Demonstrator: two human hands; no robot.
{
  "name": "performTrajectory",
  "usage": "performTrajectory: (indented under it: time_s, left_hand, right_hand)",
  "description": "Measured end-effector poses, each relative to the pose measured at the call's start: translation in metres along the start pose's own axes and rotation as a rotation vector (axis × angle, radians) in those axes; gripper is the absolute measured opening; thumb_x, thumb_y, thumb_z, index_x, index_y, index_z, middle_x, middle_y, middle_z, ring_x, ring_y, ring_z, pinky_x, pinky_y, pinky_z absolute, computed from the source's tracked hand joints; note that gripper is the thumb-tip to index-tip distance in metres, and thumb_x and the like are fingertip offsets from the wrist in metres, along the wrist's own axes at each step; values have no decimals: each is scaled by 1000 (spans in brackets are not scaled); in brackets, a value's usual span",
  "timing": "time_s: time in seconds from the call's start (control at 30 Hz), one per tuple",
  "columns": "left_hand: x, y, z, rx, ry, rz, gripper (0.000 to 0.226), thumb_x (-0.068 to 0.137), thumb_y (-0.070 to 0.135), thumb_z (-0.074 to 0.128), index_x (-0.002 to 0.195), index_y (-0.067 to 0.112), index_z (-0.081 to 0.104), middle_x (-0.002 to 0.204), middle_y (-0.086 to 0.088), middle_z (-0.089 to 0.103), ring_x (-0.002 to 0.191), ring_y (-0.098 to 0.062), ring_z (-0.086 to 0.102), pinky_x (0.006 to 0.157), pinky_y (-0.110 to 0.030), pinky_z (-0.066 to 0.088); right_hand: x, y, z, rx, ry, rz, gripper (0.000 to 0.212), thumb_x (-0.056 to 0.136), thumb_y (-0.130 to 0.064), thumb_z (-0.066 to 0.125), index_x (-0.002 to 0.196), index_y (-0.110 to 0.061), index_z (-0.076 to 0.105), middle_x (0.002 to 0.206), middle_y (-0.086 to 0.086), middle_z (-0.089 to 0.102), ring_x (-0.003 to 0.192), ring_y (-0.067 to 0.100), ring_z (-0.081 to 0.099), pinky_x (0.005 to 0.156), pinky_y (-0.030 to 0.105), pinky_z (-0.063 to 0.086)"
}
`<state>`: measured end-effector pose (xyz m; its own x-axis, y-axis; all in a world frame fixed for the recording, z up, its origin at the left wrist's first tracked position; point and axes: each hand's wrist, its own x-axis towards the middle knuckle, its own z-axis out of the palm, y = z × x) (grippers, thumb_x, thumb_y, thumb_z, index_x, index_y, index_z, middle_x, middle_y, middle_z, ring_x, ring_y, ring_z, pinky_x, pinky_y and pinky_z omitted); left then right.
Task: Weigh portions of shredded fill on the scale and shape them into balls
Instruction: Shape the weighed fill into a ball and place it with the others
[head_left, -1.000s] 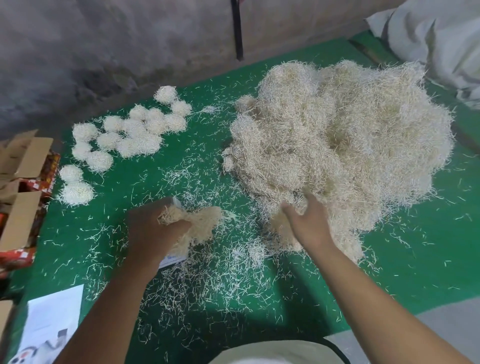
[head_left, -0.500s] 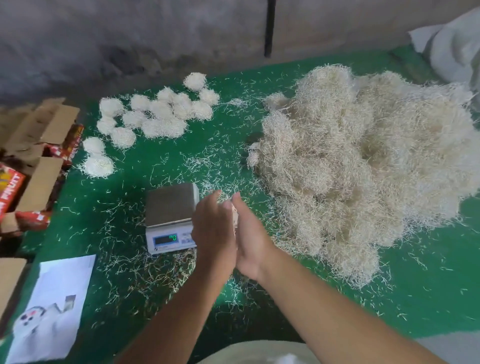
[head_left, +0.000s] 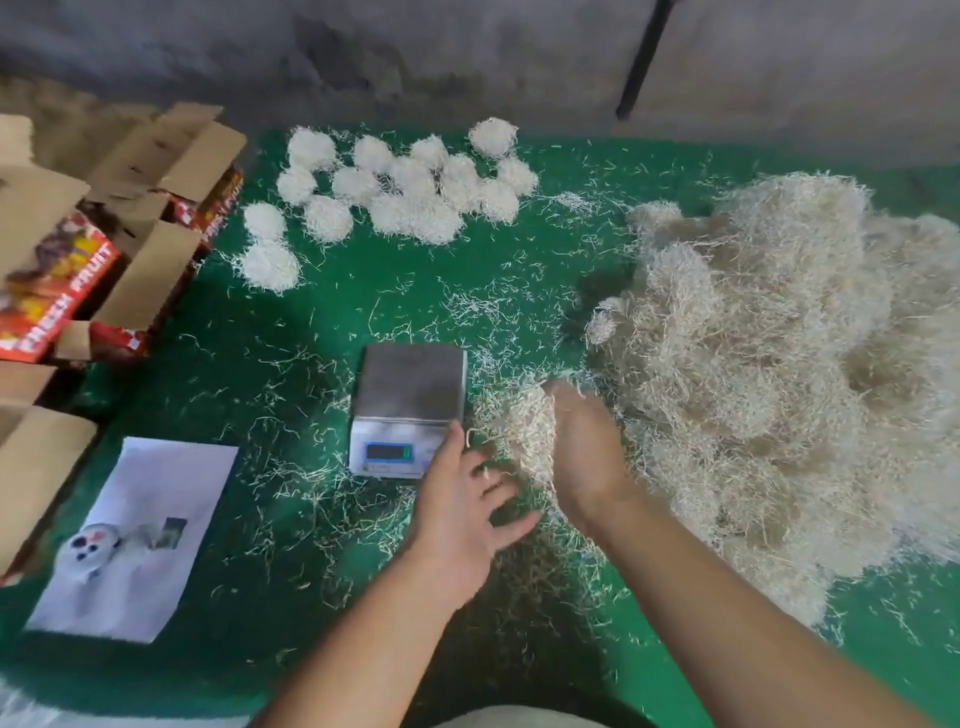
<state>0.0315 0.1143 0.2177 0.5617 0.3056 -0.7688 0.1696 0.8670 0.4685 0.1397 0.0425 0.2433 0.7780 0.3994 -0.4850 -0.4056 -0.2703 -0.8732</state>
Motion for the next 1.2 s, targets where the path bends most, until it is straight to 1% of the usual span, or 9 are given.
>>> performTrajectory:
  time_s: [0.03,0.13,0.27,0.43,0.53,0.67,0.77,1.07,1.2]
  left_hand:
    - [5,8,-7,-91,-85,-154,75,94,69,53,149,18,51,155,-19,48,142,-33,50,90,-62,58]
    - [10,33,-22,-125,-334,-243,61,92,67,56,132,25,72,146,-15,62,131,-41,60,106,-75,40]
    - [23,60,-36,-55,-258,-112,38,93,53,74,124,31,77,140,-4,67,120,-31,70,96,-68,53]
    - [40,84,-57,117,-240,-41,31,88,48,80,116,33,80,120,11,76,113,-18,73,88,-50,62]
    - [53,99,-72,188,-243,23,69,77,57,86,137,29,67,140,3,68,128,-20,65,102,-48,56]
    - [80,115,-87,241,-165,113,127,55,55,99,158,25,32,150,-1,52,141,-20,50,123,-53,30]
    - [104,131,-95,380,-78,201,106,70,49,91,156,32,33,155,14,39,142,-20,44,121,-54,24]
    - [219,160,-111,1201,84,692,55,91,35,80,137,22,54,139,-1,54,126,-21,53,81,-19,39]
    - [244,157,-110,1381,-8,683,63,87,35,83,141,29,51,143,-5,48,133,-25,49,106,-37,45]
  right_hand:
    - [0,0,10,-101,-5,-51,26,104,-34,49,99,-12,62,125,29,60,96,16,69,86,32,49]
    - [-3,11,38,-298,-80,-181,30,96,-47,49,77,-25,54,61,-1,54,45,5,39,50,30,32]
    - [10,29,60,-484,-155,-297,26,97,-46,39,78,-40,54,88,-23,52,83,1,51,75,29,37]
    - [29,38,82,-563,-269,-127,71,94,-67,28,156,-37,46,135,-22,43,127,-1,41,108,32,37]
    - [39,40,93,-497,-297,-40,66,92,-79,34,153,-53,40,130,-15,65,96,-3,69,76,18,43]
    - [48,46,99,-389,-314,41,83,88,-90,43,160,-50,30,134,-30,54,98,-21,64,89,29,49]
    - [55,51,95,-306,-259,106,62,95,-77,54,150,-51,48,145,-16,60,134,17,58,116,53,45]
    - [72,84,45,-272,-55,218,30,105,-45,60,133,-35,63,124,-5,75,114,17,70,102,47,57]
    - [72,104,18,-279,8,279,29,106,-38,60,133,-31,62,120,-4,77,114,18,71,99,45,58]
